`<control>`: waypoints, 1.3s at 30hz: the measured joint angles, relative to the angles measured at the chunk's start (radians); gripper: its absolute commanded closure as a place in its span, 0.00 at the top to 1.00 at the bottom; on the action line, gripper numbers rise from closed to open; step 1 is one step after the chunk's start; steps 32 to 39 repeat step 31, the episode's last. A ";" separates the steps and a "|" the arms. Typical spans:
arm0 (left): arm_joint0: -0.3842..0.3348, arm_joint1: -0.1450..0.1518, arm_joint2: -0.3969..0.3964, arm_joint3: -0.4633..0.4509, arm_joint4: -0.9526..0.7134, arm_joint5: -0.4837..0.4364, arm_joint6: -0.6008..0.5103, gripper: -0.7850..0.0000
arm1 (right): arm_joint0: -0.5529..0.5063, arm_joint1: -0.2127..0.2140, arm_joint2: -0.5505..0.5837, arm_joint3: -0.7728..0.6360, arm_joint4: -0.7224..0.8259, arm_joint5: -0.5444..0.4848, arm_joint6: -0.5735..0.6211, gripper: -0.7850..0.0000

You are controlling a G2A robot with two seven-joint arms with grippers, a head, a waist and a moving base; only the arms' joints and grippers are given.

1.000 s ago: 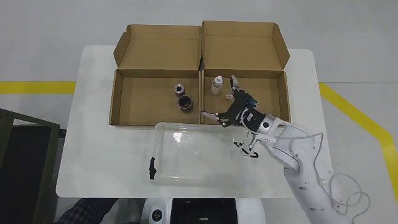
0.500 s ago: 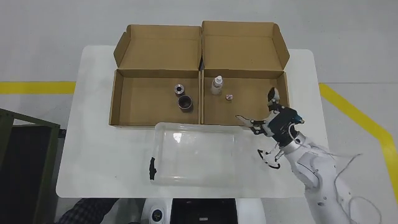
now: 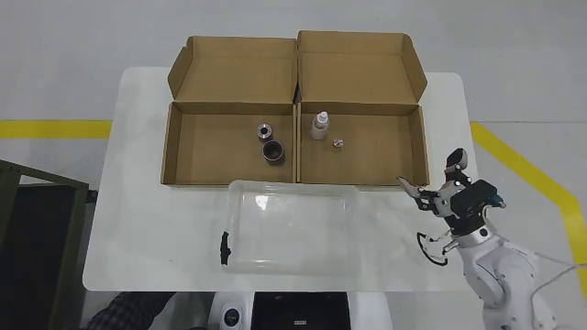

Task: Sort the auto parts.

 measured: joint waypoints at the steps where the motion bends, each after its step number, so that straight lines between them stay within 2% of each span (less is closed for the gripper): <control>1: 0.000 0.000 0.000 0.000 0.000 0.000 0.000 1.00 | -0.003 0.001 0.005 0.002 0.000 -0.002 -0.004 1.00; 39: 0.000 0.000 0.000 0.000 0.000 0.000 0.000 1.00 | -0.007 0.001 0.002 0.020 -0.015 0.016 -0.026 1.00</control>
